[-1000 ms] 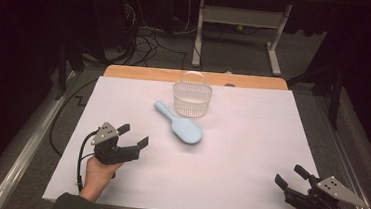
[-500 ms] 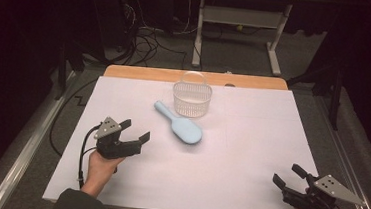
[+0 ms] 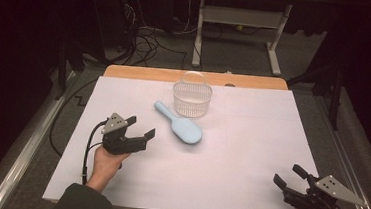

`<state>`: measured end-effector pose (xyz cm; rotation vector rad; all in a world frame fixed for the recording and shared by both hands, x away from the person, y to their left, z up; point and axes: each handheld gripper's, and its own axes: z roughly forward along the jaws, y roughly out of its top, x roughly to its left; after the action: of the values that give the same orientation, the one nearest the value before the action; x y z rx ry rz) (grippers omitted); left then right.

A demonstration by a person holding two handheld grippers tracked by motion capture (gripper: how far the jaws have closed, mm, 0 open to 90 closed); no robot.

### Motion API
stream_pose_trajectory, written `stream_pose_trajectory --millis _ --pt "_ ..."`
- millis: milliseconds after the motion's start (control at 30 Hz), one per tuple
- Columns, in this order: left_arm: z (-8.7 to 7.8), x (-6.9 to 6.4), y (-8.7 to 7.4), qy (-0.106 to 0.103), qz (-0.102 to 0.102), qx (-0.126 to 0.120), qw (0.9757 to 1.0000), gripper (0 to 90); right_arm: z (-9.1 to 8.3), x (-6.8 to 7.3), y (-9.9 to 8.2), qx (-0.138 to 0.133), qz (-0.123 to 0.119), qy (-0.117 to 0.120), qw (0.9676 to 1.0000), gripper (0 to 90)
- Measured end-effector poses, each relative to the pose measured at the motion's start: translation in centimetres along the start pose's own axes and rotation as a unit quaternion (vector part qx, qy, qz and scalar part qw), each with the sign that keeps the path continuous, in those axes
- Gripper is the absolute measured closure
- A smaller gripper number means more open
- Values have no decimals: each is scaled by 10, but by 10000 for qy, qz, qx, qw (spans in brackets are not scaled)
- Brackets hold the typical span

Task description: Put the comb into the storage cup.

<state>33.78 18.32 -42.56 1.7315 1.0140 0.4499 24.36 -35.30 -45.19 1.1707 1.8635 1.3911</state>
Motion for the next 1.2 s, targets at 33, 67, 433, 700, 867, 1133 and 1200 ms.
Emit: stream_pose_trajectory --millis 33,67,433,700,867,1133,1200 --pt "1 0 0 -4 -28 -10 10000 144 0 0 0 -9 -1 -7 10000 217" --pt "1 1 1 -18 -49 -8 10000 144 0 0 0 -8 -3 -11 10000 217" --pt "10 -2 12 10 11 6 10000 144 -2 0 0 -25 -3 -4 10000 217" --pt "19 -3 22 109 175 101 9997 144 -1 0 0 -19 12 0 10000 217" --pt "24 -1 28 104 181 129 9997 145 -2 0 0 -31 26 -5 10000 217" --pt "35 0 43 142 310 266 9991 146 -1 -1 0 -34 24 10 10000 217" --pt "37 0 46 189 310 260 9990 212 -1 0 0 -30 30 17 10000 217"
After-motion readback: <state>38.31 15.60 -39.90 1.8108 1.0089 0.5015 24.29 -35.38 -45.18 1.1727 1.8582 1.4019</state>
